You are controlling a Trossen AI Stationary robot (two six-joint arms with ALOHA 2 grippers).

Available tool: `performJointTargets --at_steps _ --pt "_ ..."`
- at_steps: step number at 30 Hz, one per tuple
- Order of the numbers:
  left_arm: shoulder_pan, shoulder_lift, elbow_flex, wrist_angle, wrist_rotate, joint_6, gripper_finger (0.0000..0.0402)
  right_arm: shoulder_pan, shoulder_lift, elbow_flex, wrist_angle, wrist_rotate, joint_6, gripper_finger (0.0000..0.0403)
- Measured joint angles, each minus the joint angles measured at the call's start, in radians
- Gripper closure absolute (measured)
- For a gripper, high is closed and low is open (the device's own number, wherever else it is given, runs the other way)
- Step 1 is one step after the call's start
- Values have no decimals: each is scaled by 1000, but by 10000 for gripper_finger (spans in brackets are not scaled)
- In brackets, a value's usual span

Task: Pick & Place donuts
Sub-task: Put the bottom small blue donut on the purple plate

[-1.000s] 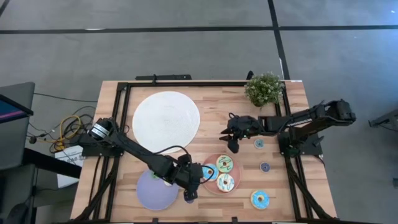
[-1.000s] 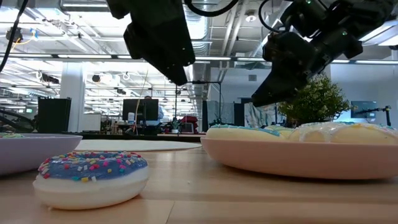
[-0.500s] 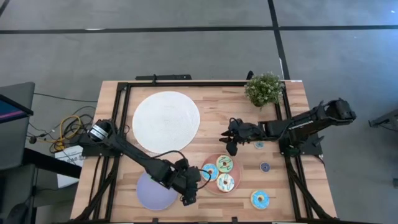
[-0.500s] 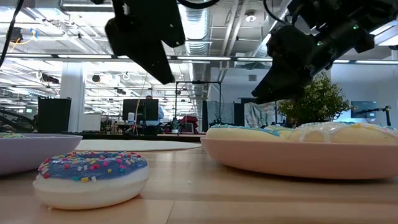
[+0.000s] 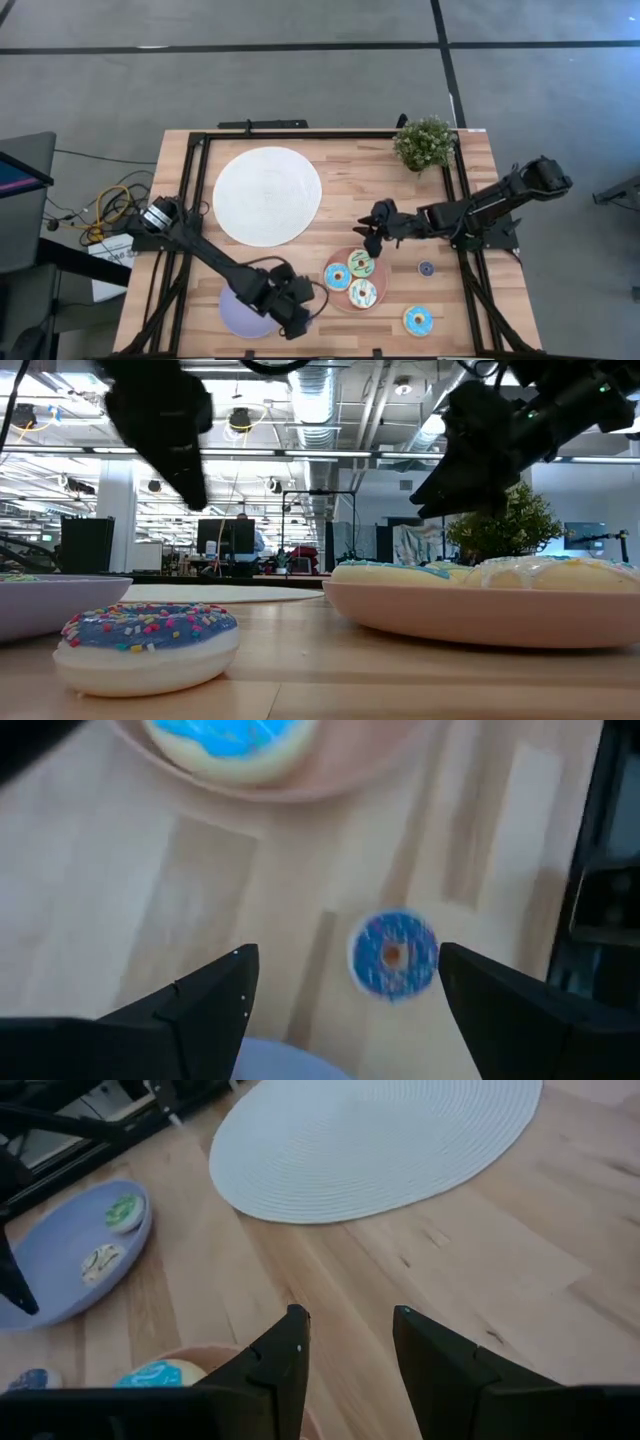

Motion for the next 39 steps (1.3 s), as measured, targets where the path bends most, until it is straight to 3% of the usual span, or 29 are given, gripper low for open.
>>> performJointTargets --at_steps 5,10,17,39 --pt "-51 21 -5 71 20 195 98 52 0 0 14 76 15 267" --pt "-91 70 -6 118 -9 383 98 81 0 0 39 86 19 267" --pt "-85 151 -6 154 14 383 98 89 0 0 45 99 19 267" --pt "-71 152 -3 185 11 414 98 89 0 0 55 98 19 267"
